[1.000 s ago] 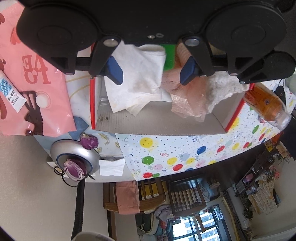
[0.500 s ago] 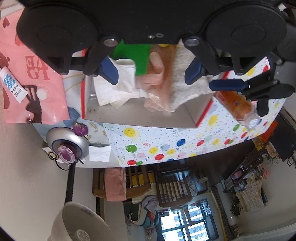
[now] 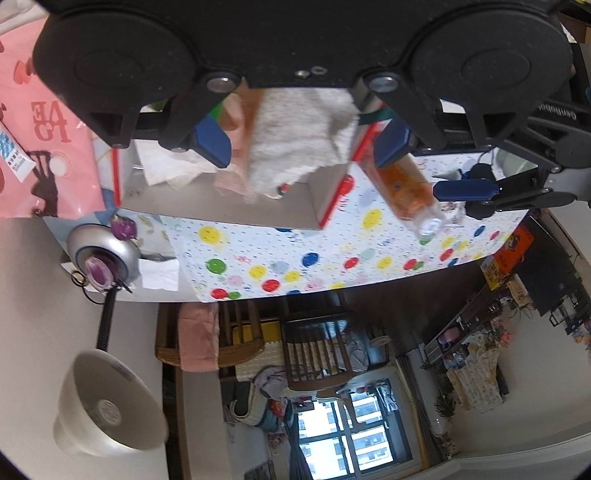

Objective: Organize soft objects
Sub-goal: 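Move both tools back over the table toward the black cap and wipe pack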

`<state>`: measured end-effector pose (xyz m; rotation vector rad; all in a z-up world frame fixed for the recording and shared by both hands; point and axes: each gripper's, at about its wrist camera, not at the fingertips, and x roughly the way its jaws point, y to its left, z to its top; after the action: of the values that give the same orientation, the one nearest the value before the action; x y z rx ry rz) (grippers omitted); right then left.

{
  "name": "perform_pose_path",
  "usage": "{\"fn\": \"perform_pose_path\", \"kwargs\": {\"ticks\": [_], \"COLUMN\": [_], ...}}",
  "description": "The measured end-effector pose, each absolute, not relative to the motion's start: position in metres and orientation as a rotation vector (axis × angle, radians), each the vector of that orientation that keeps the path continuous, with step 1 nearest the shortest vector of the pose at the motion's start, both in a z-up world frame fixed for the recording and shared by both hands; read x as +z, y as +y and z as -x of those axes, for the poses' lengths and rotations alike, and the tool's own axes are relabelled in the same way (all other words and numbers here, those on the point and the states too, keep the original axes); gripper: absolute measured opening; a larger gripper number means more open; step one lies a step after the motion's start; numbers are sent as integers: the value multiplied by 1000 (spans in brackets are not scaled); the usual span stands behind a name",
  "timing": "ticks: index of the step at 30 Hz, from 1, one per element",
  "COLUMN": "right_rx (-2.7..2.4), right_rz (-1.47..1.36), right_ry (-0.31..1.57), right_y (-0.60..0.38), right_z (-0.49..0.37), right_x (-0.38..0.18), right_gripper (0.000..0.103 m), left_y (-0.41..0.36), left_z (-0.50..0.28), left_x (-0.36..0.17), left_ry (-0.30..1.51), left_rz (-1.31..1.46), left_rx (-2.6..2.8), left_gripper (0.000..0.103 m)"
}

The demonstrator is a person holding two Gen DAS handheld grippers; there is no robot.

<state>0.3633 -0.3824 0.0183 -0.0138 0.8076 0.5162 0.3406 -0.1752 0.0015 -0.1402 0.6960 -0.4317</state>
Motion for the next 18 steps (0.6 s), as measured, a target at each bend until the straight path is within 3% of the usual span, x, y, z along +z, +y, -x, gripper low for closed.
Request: {"fn": "perform_pose_path", "kwargs": {"ticks": [18], "right_rx": [690], "right_rz": [72], "right_ry": [812], "right_y": [-243], "right_z": [-327], "right_x": [21], "right_gripper": [96], "left_y": [-18], "left_z": [-301], "left_x": [-6], "left_ry": [721], "left_rz": [193], "left_rx": [-236], "left_gripper": [87]}}
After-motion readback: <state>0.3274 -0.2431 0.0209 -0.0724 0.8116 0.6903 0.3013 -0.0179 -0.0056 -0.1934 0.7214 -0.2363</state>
